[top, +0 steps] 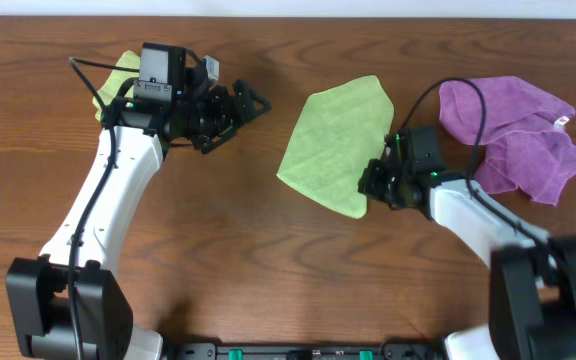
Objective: Fold the cloth
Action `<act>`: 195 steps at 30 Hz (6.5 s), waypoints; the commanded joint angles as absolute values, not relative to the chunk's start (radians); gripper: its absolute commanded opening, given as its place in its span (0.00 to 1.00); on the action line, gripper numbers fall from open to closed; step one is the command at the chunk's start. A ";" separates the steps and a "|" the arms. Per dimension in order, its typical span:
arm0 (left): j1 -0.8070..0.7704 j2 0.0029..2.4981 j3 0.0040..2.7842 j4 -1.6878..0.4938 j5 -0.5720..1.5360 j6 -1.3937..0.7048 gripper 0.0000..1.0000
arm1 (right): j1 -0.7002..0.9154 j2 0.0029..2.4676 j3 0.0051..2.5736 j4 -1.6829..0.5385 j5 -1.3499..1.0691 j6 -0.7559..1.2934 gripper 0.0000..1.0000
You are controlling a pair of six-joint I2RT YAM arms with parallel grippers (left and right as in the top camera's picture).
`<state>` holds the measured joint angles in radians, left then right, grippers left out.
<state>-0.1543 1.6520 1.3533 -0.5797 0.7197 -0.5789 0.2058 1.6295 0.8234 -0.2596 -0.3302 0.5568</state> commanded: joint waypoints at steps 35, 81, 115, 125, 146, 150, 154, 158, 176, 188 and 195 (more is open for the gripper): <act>0.026 1.657 1.353 -0.590 0.786 -0.564 0.95 | 0.619 1.240 1.245 -0.602 -0.266 0.318 0.01; 0.005 1.657 1.265 -0.751 0.815 -0.583 0.95 | 0.249 1.628 1.076 -0.706 -0.516 0.467 0.82; -0.126 1.657 1.016 -0.458 0.884 -0.689 0.95 | 0.277 1.769 0.764 -0.091 -0.497 0.712 0.64; -0.126 1.657 0.982 -0.447 0.885 -0.704 0.95 | 0.327 1.804 0.764 -0.059 -0.479 0.701 0.01; -0.222 1.659 0.710 -0.061 0.736 -1.003 0.95 | 0.276 1.605 0.765 -0.059 -0.491 0.680 0.01; -0.266 1.663 0.707 -0.038 0.662 -1.045 0.95 | 0.276 1.605 0.765 -0.060 -0.508 0.680 0.01; -0.307 1.663 0.707 -0.001 0.583 -1.105 0.96 | 0.276 1.605 0.765 -0.059 -0.532 0.680 0.01; -0.326 1.677 0.707 0.010 0.530 -1.140 0.97 | 0.276 1.605 0.765 -0.059 -0.552 0.680 0.01; -0.350 1.819 0.707 0.119 0.601 -1.192 0.63 | 0.276 1.605 0.767 -0.059 -0.558 0.680 0.01; -0.354 1.844 0.707 0.099 0.556 -1.060 0.28 | 0.276 1.604 0.767 -0.059 -0.585 0.680 0.01; -0.350 1.864 0.710 0.118 0.563 -1.017 0.06 | 0.276 1.599 0.767 -0.059 -0.608 0.679 0.01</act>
